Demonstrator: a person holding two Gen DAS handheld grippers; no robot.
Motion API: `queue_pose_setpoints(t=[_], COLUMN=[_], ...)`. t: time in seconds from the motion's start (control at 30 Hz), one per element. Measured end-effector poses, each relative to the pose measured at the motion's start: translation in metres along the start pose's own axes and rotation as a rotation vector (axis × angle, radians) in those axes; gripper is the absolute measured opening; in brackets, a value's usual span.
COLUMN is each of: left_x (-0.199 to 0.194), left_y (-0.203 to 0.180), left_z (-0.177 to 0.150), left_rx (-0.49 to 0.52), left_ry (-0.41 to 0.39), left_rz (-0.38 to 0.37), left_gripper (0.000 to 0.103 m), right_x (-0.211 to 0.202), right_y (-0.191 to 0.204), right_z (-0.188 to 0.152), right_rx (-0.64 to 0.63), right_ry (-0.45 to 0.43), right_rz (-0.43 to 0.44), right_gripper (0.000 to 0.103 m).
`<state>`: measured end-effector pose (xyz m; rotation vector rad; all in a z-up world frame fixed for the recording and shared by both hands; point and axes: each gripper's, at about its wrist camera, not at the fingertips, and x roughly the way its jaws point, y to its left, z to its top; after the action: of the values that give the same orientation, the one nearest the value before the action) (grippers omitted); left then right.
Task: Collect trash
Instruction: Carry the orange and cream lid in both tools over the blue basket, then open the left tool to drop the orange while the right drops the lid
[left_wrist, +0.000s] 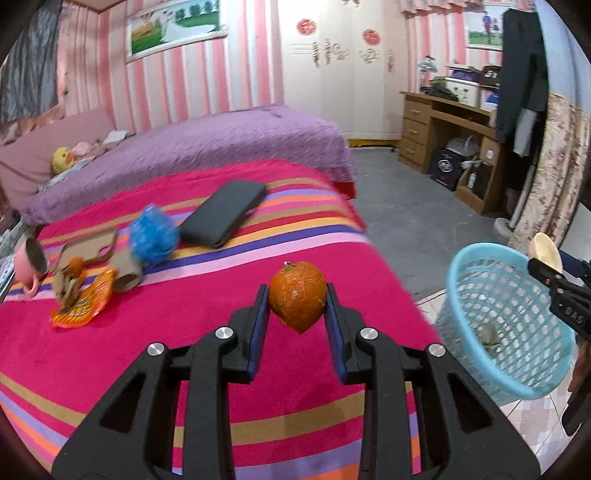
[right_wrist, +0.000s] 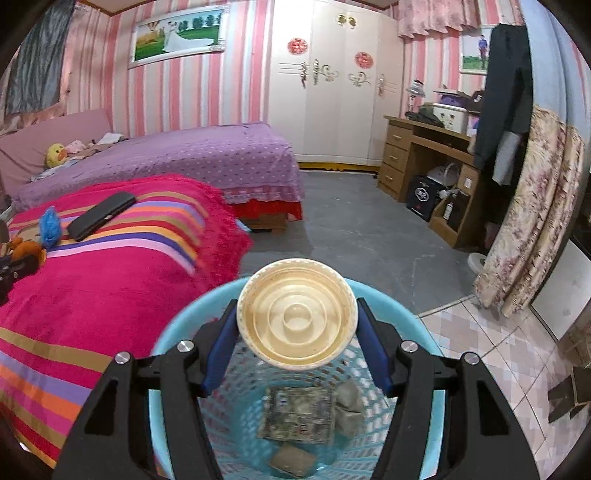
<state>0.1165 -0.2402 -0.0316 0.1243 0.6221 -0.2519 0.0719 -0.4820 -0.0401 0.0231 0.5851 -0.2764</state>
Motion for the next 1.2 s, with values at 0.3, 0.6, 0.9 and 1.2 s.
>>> queue_pose_setpoints(t=[0.3, 0.6, 0.9, 1.2], left_x=[0.013, 0.017, 0.034, 0.062], left_y=[-0.061, -0.132, -0.172, -0.168], left_z=[0.000, -0.001, 0.007, 0.008], left_rx=[0.039, 0.094, 0.133, 0.124], left_ry=[0.011, 0.008, 0.021, 0.118], left_rz=[-0.069, -0.145, -0.173, -0.198], left_gripper=[0.028, 0.028, 0.028, 0.055], right_x=[0.002, -0.001, 0.000, 0.005], right_y=[-0.055, -0.099, -0.103, -0.096], right_z=[-0.014, -0.033, -0.033, -0.034], right_rx=[0.087, 0.122, 0.124, 0.114], right_ry=[0.006, 0.013, 0.000, 0.009], right_rz=[-0.046, -0.070, -0.060, -0.041], right_gripper=[0.061, 0.061, 0.061, 0.061])
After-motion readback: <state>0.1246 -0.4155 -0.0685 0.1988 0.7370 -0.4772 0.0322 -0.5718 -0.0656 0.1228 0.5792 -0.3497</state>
